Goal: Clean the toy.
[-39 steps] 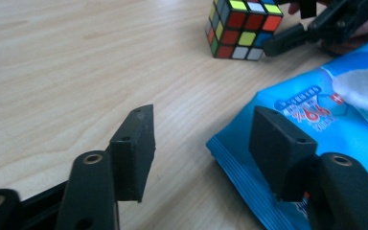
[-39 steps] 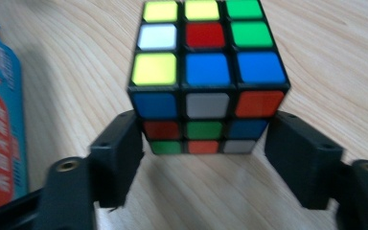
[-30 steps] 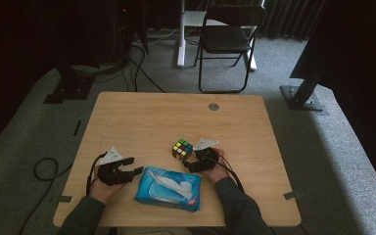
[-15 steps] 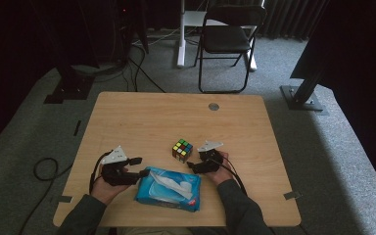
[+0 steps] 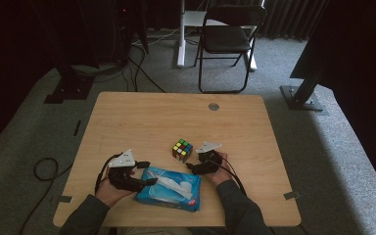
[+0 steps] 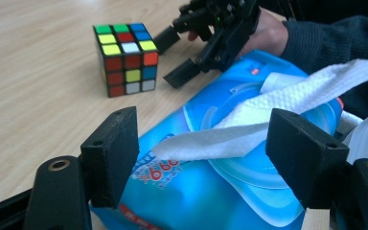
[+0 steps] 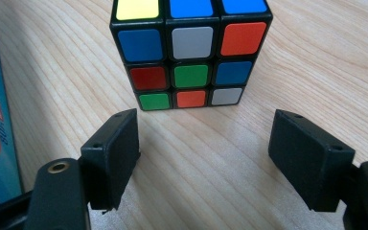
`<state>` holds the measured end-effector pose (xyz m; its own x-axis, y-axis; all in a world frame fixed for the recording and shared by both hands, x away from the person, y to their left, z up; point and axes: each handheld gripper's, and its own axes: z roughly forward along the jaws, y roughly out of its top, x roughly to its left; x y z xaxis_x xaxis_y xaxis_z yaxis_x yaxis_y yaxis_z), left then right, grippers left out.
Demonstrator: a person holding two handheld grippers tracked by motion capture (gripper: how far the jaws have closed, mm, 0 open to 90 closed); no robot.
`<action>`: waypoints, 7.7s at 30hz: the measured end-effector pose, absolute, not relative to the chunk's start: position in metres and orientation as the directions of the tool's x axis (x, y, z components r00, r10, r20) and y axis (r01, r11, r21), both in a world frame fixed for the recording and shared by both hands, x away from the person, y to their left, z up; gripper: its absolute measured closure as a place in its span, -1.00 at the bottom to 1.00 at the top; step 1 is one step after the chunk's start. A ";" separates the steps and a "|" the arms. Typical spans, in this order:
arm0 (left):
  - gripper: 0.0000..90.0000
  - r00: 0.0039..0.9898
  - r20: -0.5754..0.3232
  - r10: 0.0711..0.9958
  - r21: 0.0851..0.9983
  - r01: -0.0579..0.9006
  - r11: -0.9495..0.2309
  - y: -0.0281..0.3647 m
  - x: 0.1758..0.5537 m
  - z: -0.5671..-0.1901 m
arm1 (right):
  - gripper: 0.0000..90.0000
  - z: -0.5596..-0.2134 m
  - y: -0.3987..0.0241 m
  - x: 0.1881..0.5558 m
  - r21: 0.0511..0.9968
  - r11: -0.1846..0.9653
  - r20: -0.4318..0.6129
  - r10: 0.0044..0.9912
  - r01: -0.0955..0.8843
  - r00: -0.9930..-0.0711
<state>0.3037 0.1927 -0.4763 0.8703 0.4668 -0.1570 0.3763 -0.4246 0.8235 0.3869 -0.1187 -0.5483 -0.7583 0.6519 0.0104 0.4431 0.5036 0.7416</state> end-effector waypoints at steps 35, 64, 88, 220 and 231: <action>0.97 0.888 -0.178 0.424 0.825 0.370 -0.427 0.172 0.300 -0.483 | -0.42 -0.548 -0.118 0.386 0.740 0.506 0.006 0.654 0.443 -0.757; 0.98 0.852 -0.172 0.494 0.893 0.346 -0.286 0.186 0.309 -0.456 | -0.42 -0.548 -0.118 0.386 0.739 0.508 0.003 0.653 0.442 -0.757; 0.98 0.827 -0.145 0.543 0.915 0.321 -0.244 0.189 0.324 -0.438 | -0.43 -0.548 -0.118 0.386 0.739 0.508 0.004 0.654 0.442 -0.757; 0.81 0.785 -0.160 0.599 0.701 0.517 -0.491 0.099 0.418 -0.484 | -0.50 -0.545 -0.115 0.387 0.765 0.472 0.020 0.662 0.437 -0.749; 0.89 0.813 -0.189 0.551 0.695 0.507 -0.510 0.098 0.416 -0.484 | -0.53 -0.545 -0.110 0.394 0.787 0.471 0.019 0.628 0.399 -0.778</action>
<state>0.4165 0.0985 -0.4840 0.8128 0.5512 -0.1887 0.5070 -0.5097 0.6950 0.3938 -0.1096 -0.5454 -0.7783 0.6277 0.0189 0.3988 0.4709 0.7869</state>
